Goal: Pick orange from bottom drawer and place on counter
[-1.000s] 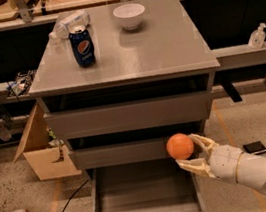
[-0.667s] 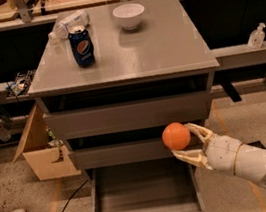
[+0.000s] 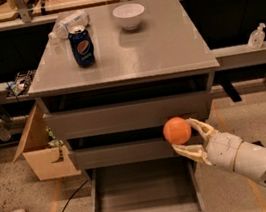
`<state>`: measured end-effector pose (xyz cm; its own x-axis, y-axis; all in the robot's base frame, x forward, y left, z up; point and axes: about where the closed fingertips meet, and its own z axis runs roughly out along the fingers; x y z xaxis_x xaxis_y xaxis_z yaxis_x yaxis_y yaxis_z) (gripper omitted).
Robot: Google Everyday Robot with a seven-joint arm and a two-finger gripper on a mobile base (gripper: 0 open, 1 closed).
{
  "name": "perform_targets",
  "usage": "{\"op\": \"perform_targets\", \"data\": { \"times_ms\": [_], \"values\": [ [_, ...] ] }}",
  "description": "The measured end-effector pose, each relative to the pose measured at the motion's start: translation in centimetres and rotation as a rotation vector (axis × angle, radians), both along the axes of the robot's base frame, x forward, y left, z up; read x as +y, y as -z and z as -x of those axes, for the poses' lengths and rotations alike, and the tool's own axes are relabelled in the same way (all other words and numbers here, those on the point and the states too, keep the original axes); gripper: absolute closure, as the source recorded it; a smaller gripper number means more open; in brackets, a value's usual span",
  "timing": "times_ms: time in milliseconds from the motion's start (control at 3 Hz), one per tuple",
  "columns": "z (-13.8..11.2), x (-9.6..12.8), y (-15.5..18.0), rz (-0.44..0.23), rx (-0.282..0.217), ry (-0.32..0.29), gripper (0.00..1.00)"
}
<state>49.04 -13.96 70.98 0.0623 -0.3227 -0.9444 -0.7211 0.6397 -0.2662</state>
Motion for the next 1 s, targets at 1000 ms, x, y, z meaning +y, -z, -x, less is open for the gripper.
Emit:
{"op": "perform_targets", "data": {
  "times_ms": [1000],
  "values": [
    [-8.5,-1.5,-8.8,-0.093,-0.17,0.117,1.0]
  ]
}}
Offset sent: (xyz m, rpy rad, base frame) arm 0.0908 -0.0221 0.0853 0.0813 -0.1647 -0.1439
